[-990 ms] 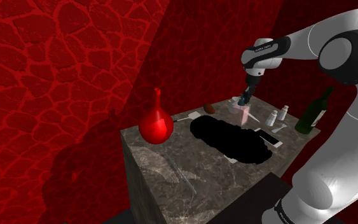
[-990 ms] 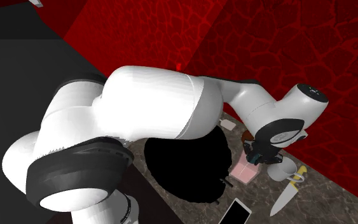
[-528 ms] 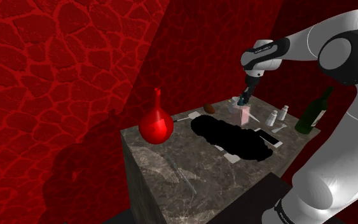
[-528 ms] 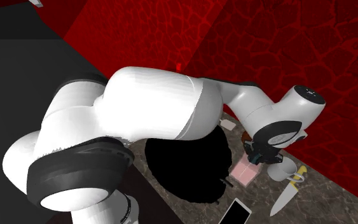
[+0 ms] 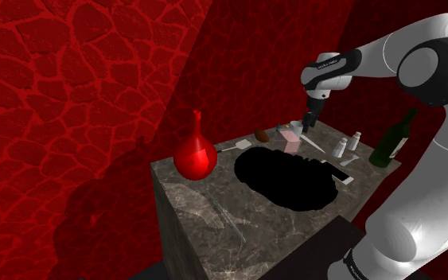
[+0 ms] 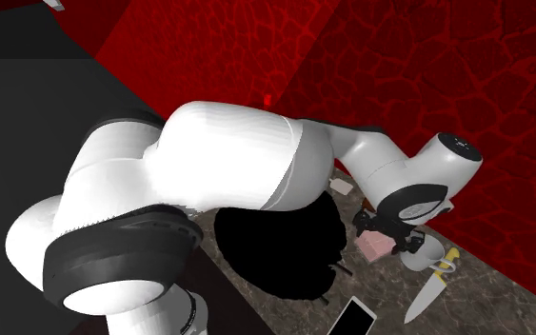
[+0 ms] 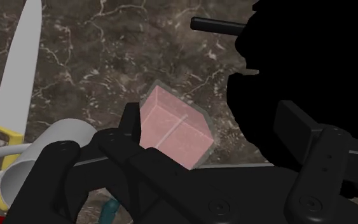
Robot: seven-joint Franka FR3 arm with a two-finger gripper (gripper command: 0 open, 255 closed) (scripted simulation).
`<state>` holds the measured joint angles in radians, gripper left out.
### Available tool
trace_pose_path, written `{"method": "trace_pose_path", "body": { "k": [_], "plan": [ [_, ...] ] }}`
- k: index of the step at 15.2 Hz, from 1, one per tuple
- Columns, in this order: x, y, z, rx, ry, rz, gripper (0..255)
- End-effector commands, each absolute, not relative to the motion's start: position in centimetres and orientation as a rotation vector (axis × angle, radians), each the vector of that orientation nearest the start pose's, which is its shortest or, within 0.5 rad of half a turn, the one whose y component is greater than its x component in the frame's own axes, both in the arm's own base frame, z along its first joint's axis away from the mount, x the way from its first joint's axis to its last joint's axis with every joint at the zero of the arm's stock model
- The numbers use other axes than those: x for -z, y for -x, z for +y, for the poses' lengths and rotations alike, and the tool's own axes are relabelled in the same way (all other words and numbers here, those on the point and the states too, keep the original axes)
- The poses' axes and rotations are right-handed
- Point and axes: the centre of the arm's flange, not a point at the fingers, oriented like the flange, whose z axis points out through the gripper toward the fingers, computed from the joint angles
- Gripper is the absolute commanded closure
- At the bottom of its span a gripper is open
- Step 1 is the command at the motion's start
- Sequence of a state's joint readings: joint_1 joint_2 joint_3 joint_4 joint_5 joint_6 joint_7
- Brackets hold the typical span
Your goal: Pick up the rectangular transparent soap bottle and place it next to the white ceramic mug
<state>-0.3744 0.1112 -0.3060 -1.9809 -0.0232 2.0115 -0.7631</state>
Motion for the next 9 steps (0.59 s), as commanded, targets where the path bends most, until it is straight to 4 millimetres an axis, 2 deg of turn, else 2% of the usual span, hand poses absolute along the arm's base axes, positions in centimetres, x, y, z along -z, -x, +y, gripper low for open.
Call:
{"method": "trace_pose_path", "body": {
  "k": [1, 4, 9],
  "plan": [
    [-41.9, -44.6, -35.8, -0.146, 3.125, -0.147, 0],
    [-45.6, -45.0, -35.8, -0.146, 3.125, -0.147, 0],
    [-45.6, -45.0, -35.8, -0.146, 3.125, -0.147, 0]
  ]
}}
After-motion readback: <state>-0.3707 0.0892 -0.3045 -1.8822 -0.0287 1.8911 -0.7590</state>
